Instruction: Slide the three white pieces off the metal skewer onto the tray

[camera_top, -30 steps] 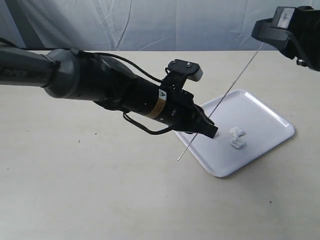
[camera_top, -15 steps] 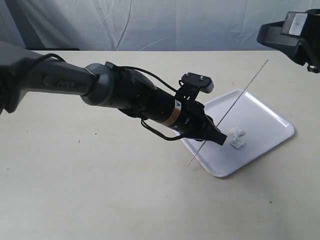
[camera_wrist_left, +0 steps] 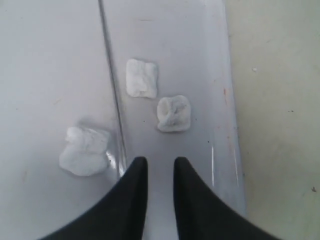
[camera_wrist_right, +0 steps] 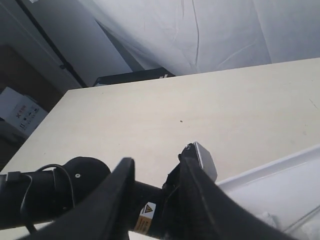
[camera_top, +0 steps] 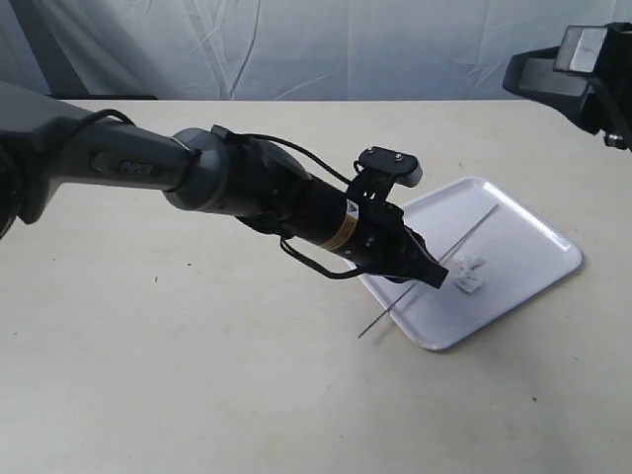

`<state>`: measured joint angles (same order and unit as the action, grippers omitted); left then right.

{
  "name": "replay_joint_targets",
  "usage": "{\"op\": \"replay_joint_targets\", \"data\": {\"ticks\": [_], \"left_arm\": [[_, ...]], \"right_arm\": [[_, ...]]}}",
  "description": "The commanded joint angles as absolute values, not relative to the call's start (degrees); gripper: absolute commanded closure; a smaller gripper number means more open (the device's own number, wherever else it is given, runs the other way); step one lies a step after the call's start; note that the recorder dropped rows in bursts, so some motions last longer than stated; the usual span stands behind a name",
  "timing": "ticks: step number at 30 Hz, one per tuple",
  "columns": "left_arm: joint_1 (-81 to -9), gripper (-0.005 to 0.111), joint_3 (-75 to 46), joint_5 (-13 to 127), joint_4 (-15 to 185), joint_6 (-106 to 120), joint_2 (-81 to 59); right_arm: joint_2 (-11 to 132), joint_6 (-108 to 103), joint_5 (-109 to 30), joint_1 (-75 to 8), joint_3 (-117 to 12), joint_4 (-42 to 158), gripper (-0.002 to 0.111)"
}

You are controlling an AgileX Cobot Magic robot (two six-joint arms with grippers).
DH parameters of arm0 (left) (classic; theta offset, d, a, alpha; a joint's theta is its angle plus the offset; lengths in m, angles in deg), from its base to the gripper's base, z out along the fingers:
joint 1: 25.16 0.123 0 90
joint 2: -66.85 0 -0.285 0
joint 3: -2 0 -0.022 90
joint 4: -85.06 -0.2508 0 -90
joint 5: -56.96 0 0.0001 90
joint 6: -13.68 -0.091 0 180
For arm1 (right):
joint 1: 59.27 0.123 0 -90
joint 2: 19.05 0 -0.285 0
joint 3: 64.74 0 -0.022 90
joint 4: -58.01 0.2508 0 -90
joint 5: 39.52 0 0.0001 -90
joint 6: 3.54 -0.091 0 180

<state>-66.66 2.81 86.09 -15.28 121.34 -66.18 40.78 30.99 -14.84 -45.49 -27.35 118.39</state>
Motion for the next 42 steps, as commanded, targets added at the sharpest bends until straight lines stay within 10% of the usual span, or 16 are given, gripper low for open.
{"op": "replay_joint_targets", "data": {"ticks": [1,8,12,20,42], "left_arm": [[-65.3,0.087,3.1,85.4,-14.9,121.0,-64.5],[-59.2,0.099,2.6,93.5,-14.9,121.0,-54.5],[-54.5,0.107,0.0,100.9,-14.9,121.9,-47.3],[-41.3,0.107,-4.4,126.9,-14.9,120.5,-34.1],[-19.6,0.107,-43.2,119.5,-14.9,117.2,36.3]], "right_arm": [[40.4,30.9,-13.3,-45.5,-27.4,118.4,0.078],[38.3,30.9,-13.5,-45.5,-27.4,118.1,0.08],[36.4,30.9,-12.7,-45.5,-27.4,113.5,0.108],[32.8,30.7,-12.7,-45.5,-27.4,103.5,0.108],[9.5,27.0,-2.3,-45.5,-25.8,92.4,0.108]]}}
